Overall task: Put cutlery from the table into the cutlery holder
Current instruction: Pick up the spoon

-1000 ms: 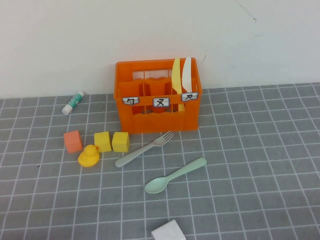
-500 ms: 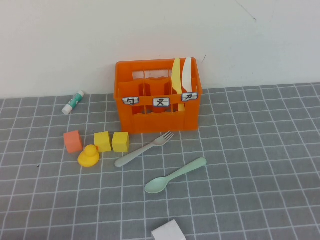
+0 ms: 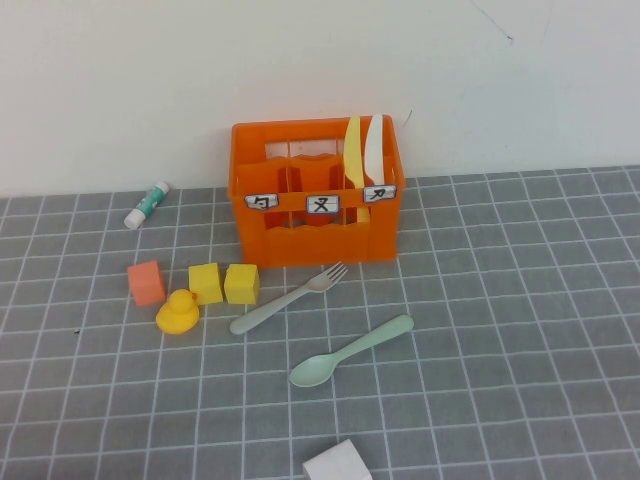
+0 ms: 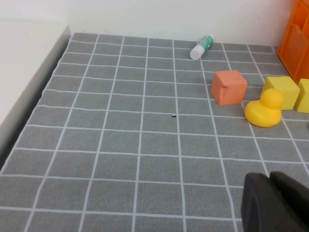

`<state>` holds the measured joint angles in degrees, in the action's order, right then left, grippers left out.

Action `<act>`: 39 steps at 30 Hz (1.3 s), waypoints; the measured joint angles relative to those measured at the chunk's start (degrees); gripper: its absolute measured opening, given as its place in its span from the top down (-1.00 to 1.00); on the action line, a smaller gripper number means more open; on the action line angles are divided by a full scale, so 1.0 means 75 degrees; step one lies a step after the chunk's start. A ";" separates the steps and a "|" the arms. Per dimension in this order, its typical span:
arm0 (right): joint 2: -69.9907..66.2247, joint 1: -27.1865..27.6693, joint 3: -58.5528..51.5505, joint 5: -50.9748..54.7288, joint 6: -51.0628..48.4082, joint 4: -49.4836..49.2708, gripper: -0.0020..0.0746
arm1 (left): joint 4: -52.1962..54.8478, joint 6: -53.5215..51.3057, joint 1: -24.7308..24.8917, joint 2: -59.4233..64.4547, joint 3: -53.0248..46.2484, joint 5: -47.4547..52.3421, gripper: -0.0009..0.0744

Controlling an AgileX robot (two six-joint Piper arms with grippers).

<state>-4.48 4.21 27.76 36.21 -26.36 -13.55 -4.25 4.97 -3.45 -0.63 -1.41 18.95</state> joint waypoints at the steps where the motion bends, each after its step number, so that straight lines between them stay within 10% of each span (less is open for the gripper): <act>1: -0.0309 0.0000 0.0207 0.0237 -0.0197 -0.0107 0.95 | 0.0000 0.0000 0.0000 0.0000 0.0000 0.0000 0.98; 12: -0.3705 -0.0295 0.2301 0.1872 -0.2258 -0.0659 0.95 | 0.0000 0.0000 0.0000 0.0000 0.0000 0.0000 0.98; 30: -0.9855 -0.4624 0.5866 0.4502 -0.3697 0.1052 0.95 | -0.0016 0.0000 0.0000 0.0000 0.0011 0.0016 0.98; 39: -1.2610 -0.5678 0.8085 0.4534 -0.5534 0.1470 0.95 | -0.0016 0.0015 0.0000 0.0000 0.0011 0.0016 0.98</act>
<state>-99.05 -38.37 88.39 70.22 -67.87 -2.53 -4.37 5.08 -3.45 -0.63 -1.33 19.07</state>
